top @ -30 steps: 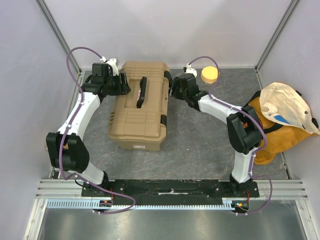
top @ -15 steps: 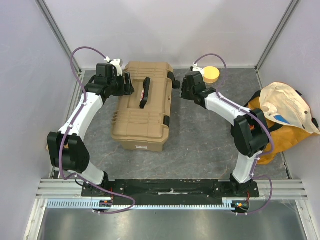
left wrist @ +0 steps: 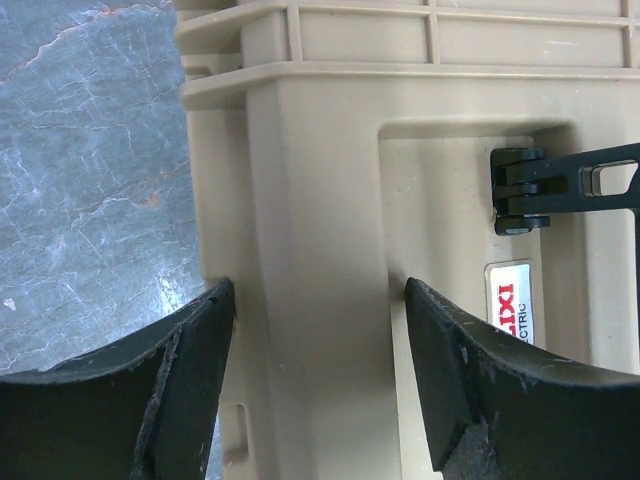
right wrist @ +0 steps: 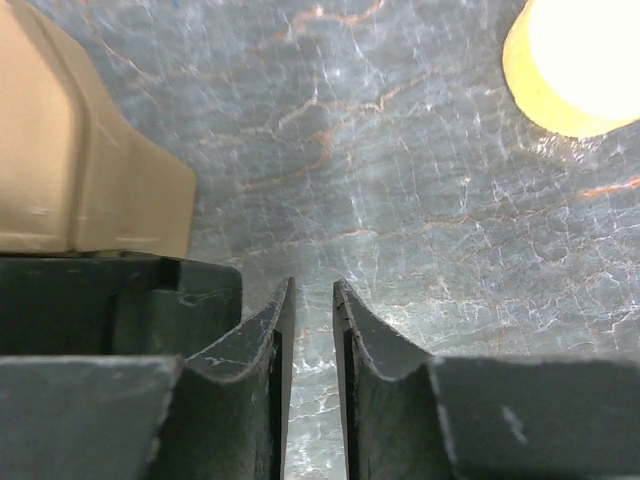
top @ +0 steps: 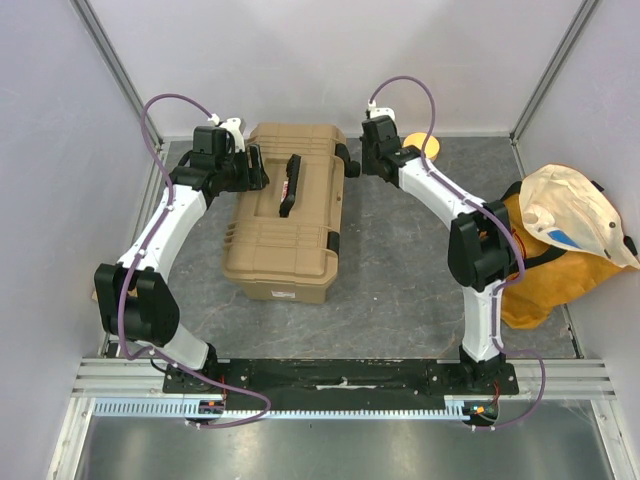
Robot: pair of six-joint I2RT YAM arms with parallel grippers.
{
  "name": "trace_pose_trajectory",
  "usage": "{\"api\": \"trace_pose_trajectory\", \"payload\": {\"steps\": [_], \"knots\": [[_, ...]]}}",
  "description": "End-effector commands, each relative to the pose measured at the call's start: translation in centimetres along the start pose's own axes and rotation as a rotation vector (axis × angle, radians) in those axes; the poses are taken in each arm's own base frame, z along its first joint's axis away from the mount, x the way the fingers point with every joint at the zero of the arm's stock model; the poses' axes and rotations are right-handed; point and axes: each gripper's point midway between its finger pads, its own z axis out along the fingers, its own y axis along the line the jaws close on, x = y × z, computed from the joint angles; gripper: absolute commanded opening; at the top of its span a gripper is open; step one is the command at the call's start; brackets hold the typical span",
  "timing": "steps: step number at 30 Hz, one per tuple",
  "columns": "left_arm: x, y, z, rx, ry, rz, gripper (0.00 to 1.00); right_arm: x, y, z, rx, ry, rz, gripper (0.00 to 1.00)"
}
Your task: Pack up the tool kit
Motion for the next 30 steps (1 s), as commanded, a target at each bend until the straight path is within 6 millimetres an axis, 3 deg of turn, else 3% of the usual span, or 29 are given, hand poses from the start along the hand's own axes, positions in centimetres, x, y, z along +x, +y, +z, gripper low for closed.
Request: {"api": "trace_pose_trajectory", "payload": {"steps": [1, 3, 8, 20, 30], "knots": [[6.2, -1.8, 0.7, 0.056, 0.241, -0.049, 0.74, 1.4, -0.3, 1.3, 0.013, 0.064, -0.165, 0.23], [6.4, -2.0, 0.8, 0.072, 0.250, -0.051, 0.74, 0.5, -0.1, 1.8, 0.027, 0.015, -0.192, 0.13], [6.6, -2.7, 1.0, 0.115, 0.267, -0.048, 0.73, -0.1, 1.1, 3.2, -0.017, -0.034, -0.216, 0.00], [7.6, -4.5, 1.6, 0.232, 0.318, -0.037, 0.71, 3.2, 7.0, 4.4, -0.351, -0.035, -0.199, 0.00], [9.3, -6.9, 2.4, 0.345, 0.372, -0.050, 0.68, 5.5, 10.2, 4.6, -0.489, -0.042, -0.143, 0.00]]}}
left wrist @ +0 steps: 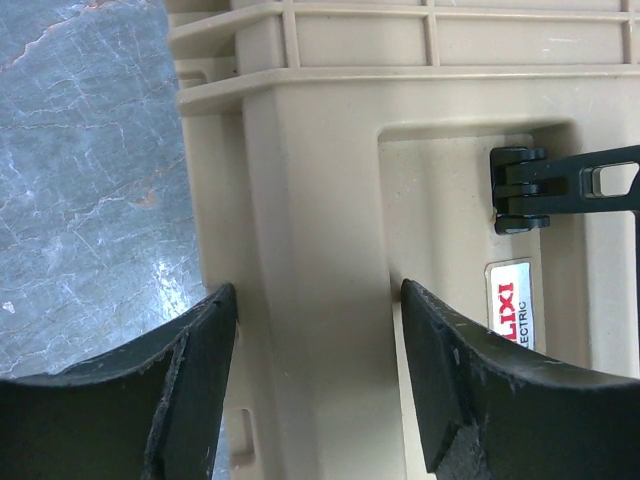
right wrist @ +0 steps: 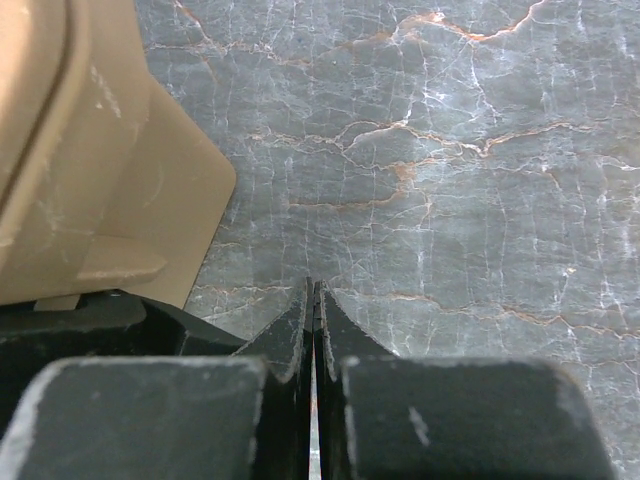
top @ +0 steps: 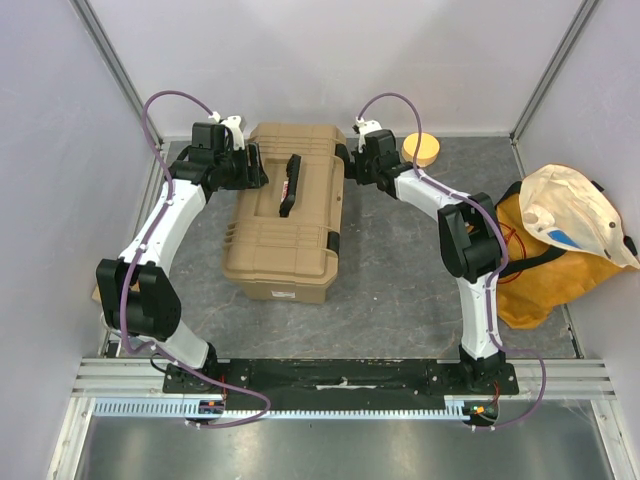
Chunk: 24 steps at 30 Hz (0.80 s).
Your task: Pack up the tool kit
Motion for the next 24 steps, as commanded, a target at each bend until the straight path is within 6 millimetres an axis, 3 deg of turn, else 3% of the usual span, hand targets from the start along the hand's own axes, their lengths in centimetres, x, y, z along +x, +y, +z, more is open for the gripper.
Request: {"api": "trace_pose_trajectory", "payload": {"steps": [1, 7, 11, 20, 24], "knots": [[8.9, -6.9, 2.6, 0.323, 0.320, -0.060, 0.68, -0.3, 7.8, 0.8, -0.257, -0.070, 0.040, 0.00], [10.4, -8.9, 3.3, 0.389, 0.358, -0.077, 0.67, -1.4, 10.1, 0.8, -0.312, -0.134, 0.110, 0.00], [10.9, -9.4, 3.5, 0.420, 0.362, -0.088, 0.67, -0.9, 11.5, 1.2, -0.328, -0.138, 0.120, 0.00], [10.3, -10.4, 3.6, 0.477, 0.338, -0.113, 0.67, -1.5, 11.8, 1.3, -0.327, -0.176, 0.197, 0.00], [9.7, -10.2, 3.7, 0.446, 0.315, -0.133, 0.66, -1.6, 10.4, 1.0, -0.270, -0.183, 0.235, 0.00]]}}
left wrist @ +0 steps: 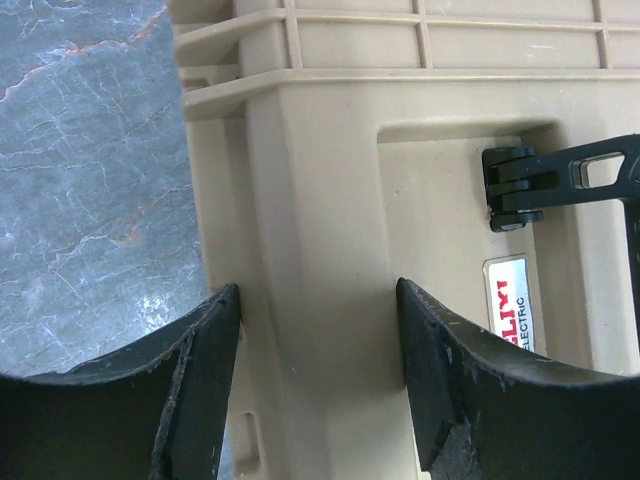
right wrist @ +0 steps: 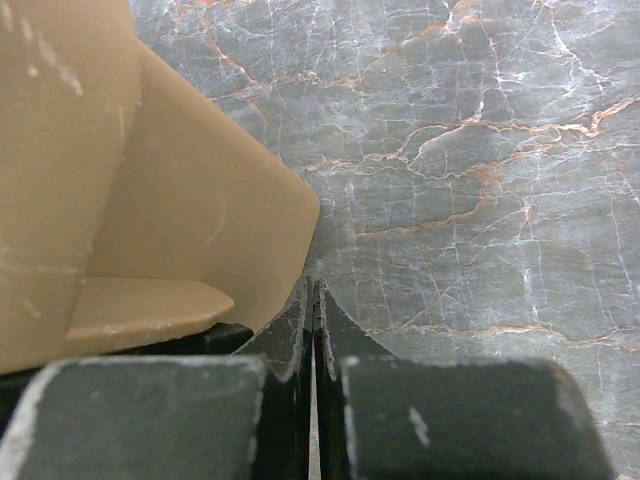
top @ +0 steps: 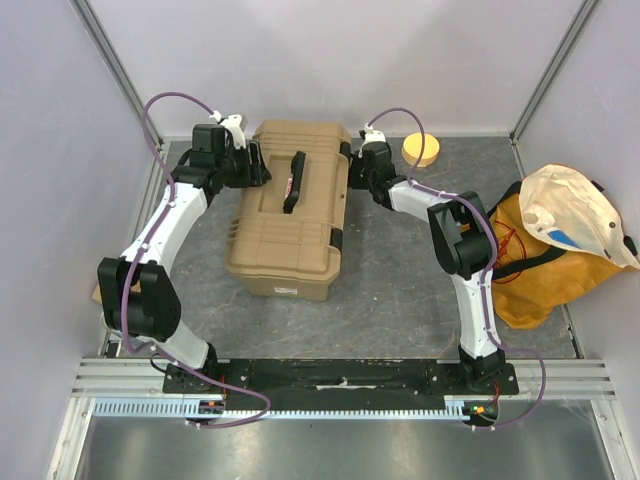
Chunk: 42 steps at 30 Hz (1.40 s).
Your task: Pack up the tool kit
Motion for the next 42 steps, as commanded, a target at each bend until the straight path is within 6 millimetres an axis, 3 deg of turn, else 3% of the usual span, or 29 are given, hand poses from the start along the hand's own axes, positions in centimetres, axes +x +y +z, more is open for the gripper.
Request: {"api": "trace_pose_trajectory", "payload": {"steps": [1, 7, 15, 19, 23, 27, 30, 35, 42], "knots": [[10.0, -9.3, 2.4, 0.373, 0.354, -0.166, 0.66, -0.8, 7.5, -1.3, -0.182, -0.061, -0.025, 0.00], [8.8, -9.5, 3.0, 0.357, 0.315, -0.227, 0.66, -3.6, 3.0, -2.6, -0.098, -0.075, 0.065, 0.03], [7.6, -10.3, 4.6, 0.361, 0.308, -0.364, 0.66, -6.4, 0.4, -2.8, -0.193, -0.082, 0.130, 0.10], [6.6, -8.5, 4.6, 0.241, 0.258, -0.372, 0.67, -7.4, -1.6, -3.7, -0.116, -0.093, 0.147, 0.12], [5.5, -4.7, 3.3, 0.004, 0.174, -0.367, 0.70, -8.8, -5.1, -6.5, 0.105, -0.107, 0.160, 0.20], [3.5, -1.6, 0.0, -0.179, 0.056, -0.348, 0.76, -9.1, -10.2, -11.2, 0.400, -0.130, 0.190, 0.36], [1.6, -0.6, -3.3, -0.247, -0.041, -0.321, 0.83, -9.7, -11.4, -14.9, 0.477, -0.151, 0.181, 0.51], [-0.5, -1.0, -10.0, -0.252, -0.166, -0.237, 0.90, -11.2, -9.7, -20.8, 0.421, -0.173, 0.120, 0.66], [0.6, -1.5, -19.7, -0.244, -0.293, -0.172, 0.91, -13.7, -6.4, -31.7, 0.324, -0.304, 0.090, 0.93]]}}
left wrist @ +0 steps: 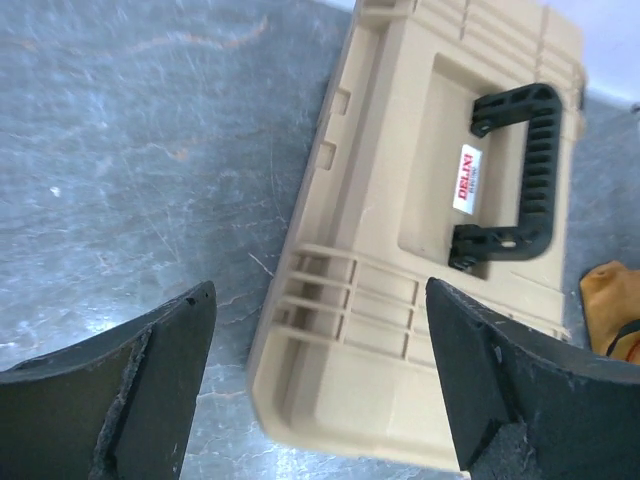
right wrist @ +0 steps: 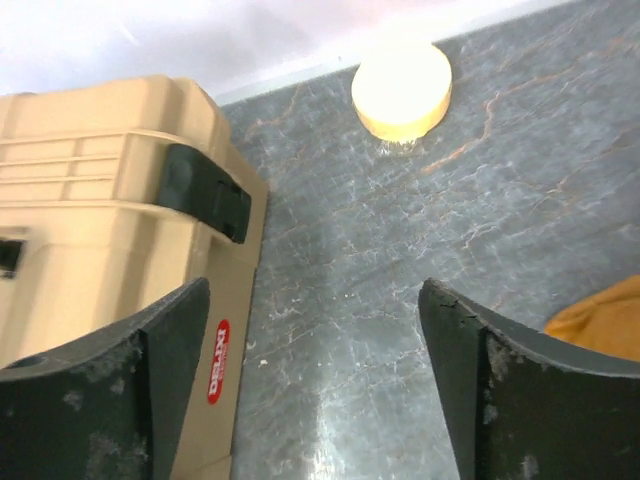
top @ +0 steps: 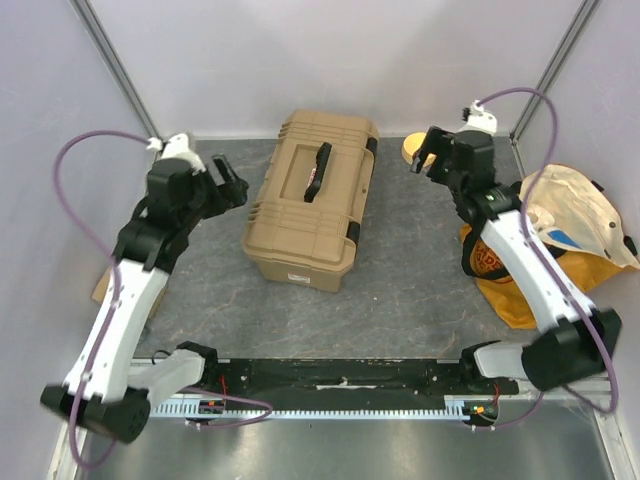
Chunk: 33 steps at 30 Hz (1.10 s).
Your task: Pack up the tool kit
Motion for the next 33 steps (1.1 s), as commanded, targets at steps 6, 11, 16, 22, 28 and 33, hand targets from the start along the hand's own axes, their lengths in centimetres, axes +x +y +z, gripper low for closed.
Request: {"api": "trace_pose_trajectory", "payload": {"steps": [6, 11, 16, 22, 28, 33], "knots": [[0.7, 2.7, -11.3, 0.018, -0.110, 0.059, 0.91, -5.5, -2.0, -13.8, -0.064, -0.199, 0.056, 0.98], [1.3, 3.6, -15.9, 0.047, -0.182, 0.046, 0.91, -6.4, -4.7, -19.6, -0.028, -0.294, 0.101, 0.98], [1.7, 4.4, -18.6, 0.053, -0.212, 0.041, 0.92, -8.8, -7.4, -24.9, 0.041, -0.429, 0.146, 0.98], [1.2, 4.1, -21.2, 0.088, -0.245, 0.076, 0.93, -10.8, -8.5, -28.7, 0.045, -0.531, 0.191, 0.98], [0.0, 3.8, -23.1, 0.101, -0.277, 0.109, 0.93, -11.4, -8.3, -29.4, 0.019, -0.557, 0.222, 0.98], [-0.5, 3.8, -23.0, 0.083, -0.268, 0.118, 0.94, -11.1, -8.2, -29.0, 0.019, -0.552, 0.222, 0.98]]}}
